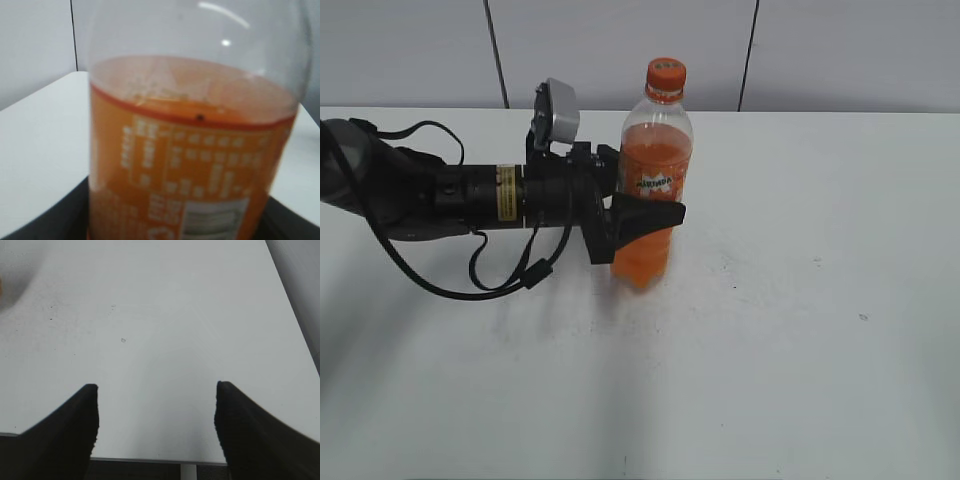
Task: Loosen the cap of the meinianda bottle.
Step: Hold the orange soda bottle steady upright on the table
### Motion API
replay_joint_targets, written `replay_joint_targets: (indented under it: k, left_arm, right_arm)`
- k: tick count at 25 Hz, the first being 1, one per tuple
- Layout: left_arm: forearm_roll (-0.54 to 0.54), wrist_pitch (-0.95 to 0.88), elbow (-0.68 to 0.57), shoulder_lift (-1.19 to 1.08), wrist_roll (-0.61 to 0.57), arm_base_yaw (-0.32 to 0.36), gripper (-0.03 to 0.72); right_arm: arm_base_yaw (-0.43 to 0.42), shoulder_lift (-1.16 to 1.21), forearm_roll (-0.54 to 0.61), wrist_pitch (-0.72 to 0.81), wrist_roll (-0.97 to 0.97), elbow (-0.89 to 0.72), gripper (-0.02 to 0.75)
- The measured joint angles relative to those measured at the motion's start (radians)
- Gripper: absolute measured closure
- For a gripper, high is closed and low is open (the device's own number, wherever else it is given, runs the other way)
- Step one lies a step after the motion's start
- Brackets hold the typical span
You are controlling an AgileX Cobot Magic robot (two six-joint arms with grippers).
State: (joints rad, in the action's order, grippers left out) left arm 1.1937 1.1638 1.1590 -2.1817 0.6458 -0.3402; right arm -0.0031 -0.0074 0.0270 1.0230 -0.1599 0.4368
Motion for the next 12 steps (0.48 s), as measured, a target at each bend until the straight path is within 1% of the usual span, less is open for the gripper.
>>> replay_joint_targets:
  k: [5, 12]
  left_arm:
    - [-0.009, -0.01, -0.057, -0.001, -0.048, -0.009, 0.263]
    - [-0.092, -0.009, -0.098, -0.017, -0.107, -0.01, 0.263]
  right_arm:
    - [0.0, 0.0, 0.0, 0.0, 0.0, 0.0, 0.194]
    - [0.0, 0.0, 0.0, 0.0, 0.0, 0.0, 0.194]
